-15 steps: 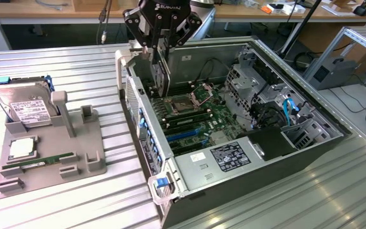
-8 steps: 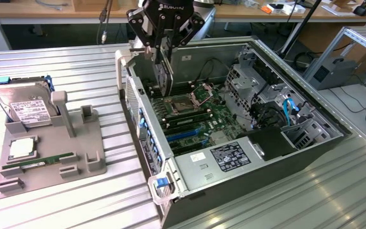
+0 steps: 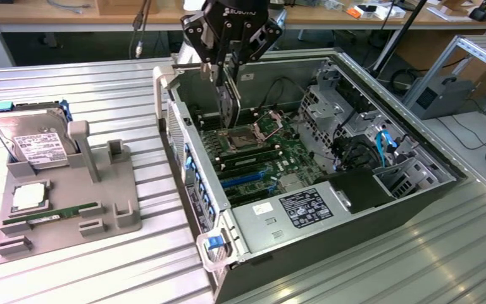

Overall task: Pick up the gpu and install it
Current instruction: 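Pick up the gpu and move the gpu toward the slot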

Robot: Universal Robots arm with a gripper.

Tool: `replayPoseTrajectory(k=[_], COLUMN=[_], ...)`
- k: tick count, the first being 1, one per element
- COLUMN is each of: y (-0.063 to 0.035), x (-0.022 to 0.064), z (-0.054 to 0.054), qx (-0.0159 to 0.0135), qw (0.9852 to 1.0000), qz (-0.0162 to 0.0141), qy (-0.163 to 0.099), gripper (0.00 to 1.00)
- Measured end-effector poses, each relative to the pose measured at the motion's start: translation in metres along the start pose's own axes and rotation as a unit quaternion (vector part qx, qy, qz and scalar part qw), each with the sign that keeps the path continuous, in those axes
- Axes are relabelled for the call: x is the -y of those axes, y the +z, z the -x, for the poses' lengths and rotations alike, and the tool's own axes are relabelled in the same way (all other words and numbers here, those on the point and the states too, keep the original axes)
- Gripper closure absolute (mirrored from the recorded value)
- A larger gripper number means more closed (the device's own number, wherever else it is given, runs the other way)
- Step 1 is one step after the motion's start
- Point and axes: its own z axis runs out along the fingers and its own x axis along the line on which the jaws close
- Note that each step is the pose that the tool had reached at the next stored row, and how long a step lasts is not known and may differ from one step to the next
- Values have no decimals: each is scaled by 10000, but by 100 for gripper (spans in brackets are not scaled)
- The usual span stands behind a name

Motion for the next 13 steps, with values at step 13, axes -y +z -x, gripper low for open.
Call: replayPoseTrajectory(k=[13], y=[69], x=[-14], z=[392], qx=[1], qw=[10000], qz=[-27], qy=[-1], gripper=[73])
